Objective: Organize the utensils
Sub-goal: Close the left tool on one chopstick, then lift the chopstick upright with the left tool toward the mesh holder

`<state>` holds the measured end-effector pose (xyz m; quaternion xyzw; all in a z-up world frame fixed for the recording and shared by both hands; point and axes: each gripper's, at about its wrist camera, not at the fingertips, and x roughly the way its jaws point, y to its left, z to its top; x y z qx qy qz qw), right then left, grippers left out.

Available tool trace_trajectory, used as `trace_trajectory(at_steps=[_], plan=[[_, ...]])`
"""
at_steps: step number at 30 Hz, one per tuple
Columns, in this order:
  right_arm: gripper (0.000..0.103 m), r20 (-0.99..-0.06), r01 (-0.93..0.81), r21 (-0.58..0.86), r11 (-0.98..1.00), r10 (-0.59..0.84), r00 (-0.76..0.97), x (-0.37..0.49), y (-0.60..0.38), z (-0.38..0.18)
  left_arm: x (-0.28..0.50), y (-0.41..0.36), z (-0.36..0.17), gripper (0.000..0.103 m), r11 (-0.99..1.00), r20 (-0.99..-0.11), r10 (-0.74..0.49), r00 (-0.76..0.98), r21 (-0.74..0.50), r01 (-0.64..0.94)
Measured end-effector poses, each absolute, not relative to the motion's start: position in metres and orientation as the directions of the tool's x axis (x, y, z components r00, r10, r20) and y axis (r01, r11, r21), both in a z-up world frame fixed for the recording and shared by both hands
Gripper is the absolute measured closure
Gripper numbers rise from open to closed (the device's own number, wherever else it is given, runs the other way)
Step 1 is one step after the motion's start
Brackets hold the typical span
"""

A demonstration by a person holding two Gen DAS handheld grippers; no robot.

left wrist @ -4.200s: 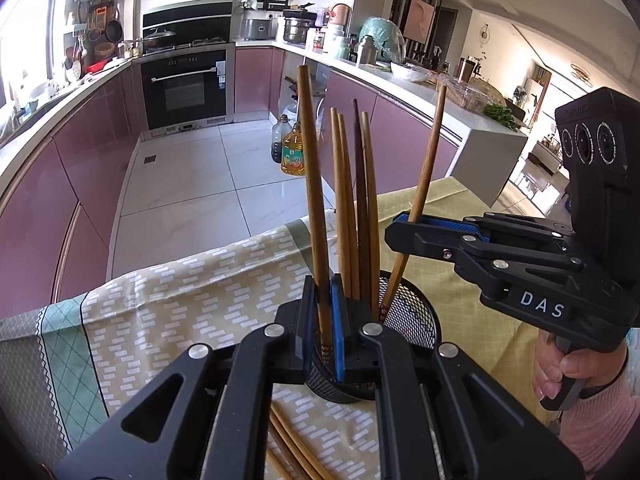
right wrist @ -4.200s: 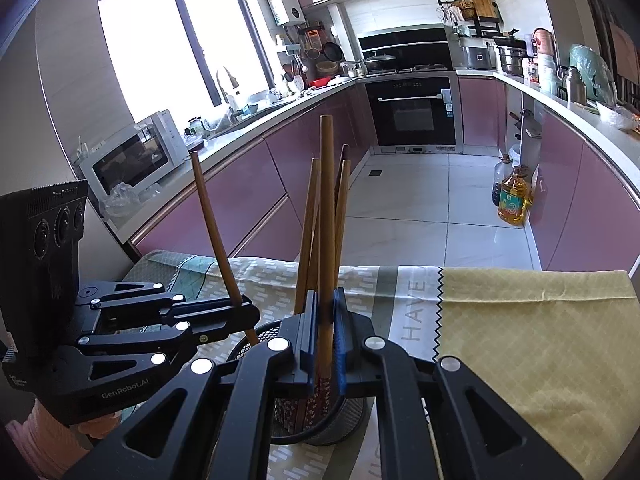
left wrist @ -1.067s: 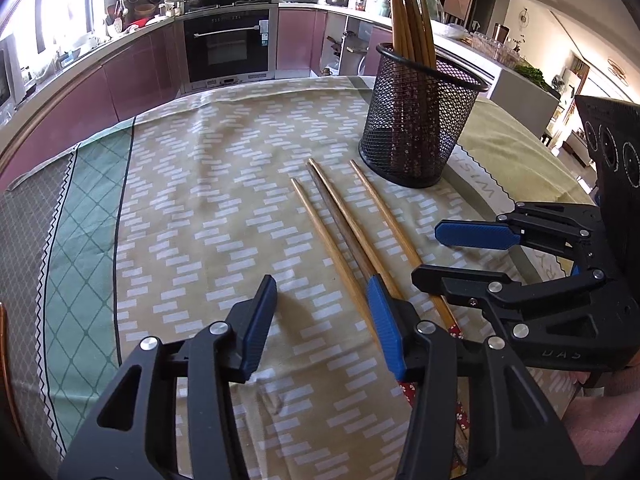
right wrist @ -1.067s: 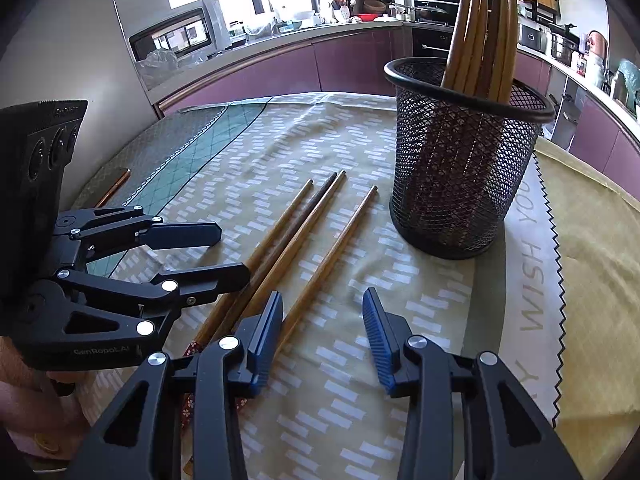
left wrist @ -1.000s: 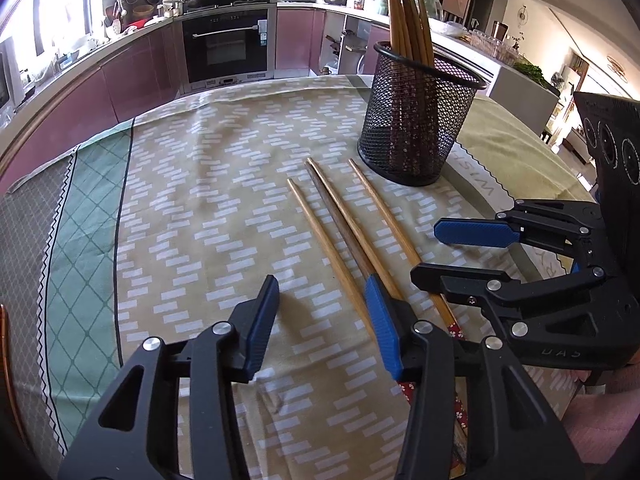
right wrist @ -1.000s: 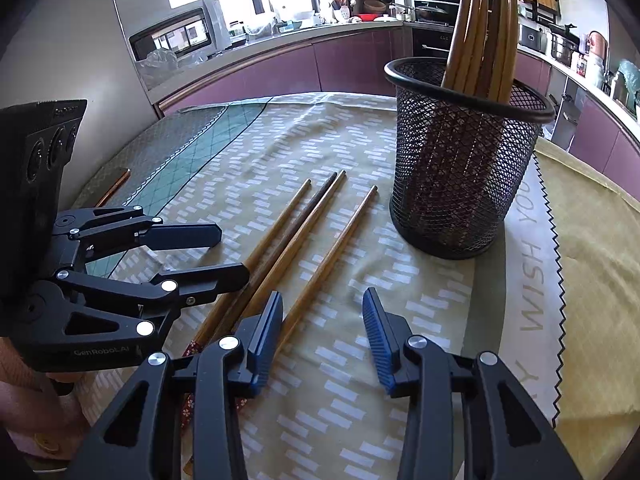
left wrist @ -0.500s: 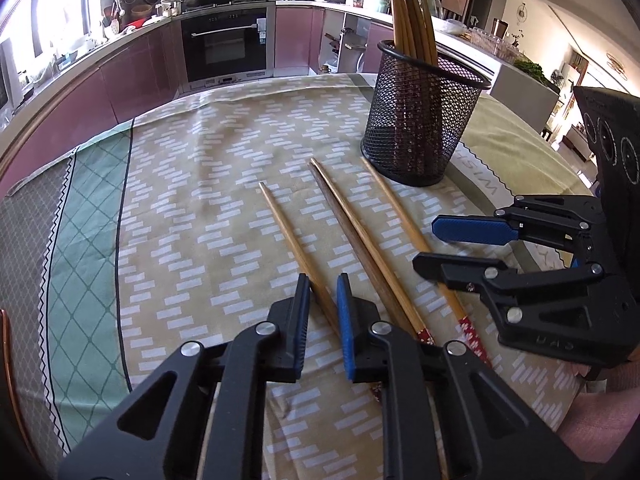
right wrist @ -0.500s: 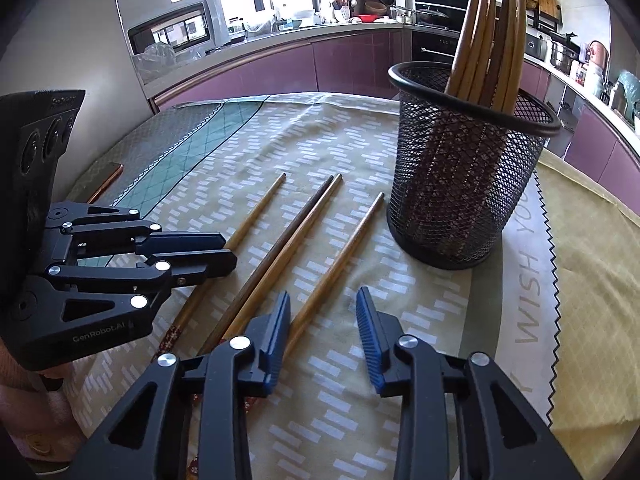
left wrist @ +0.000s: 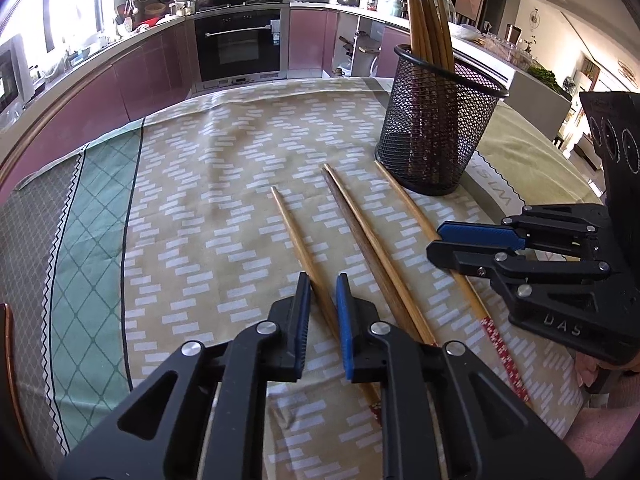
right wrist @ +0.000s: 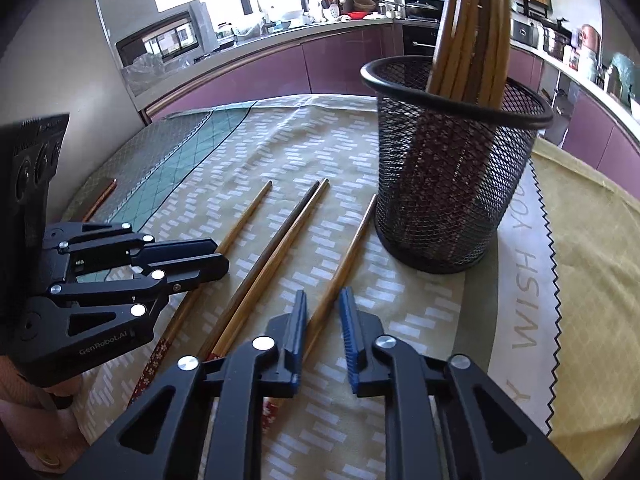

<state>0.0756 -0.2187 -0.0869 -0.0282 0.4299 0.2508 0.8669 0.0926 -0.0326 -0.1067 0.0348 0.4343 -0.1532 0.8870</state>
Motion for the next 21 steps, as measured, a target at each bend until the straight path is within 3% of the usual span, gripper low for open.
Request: trace_trajectory(at_steps=[5,13,21], plan=[[0.097,-0.747,-0.435,0.233,0.87,0.447,0.493,0.078,-0.23,-0.088,0.092,-0.027,-0.105,0.095,0.958,-0.774,-0.239,0.587,-0.09,0.272],[0.097,-0.695,-0.493,0.285,0.822,0.532,0.484,0.067,-0.233,-0.073,0.079,-0.027,-0.095,0.095,0.938,-0.752,-0.304,0.585,-0.127,0.324],[0.097,-0.736,-0.533,0.268,0.803,0.527,0.424,0.068,-0.216,-0.083,0.079,-0.037,-0.104,0.095,0.916,-0.774,-0.332,0.54,-0.126,0.382]])
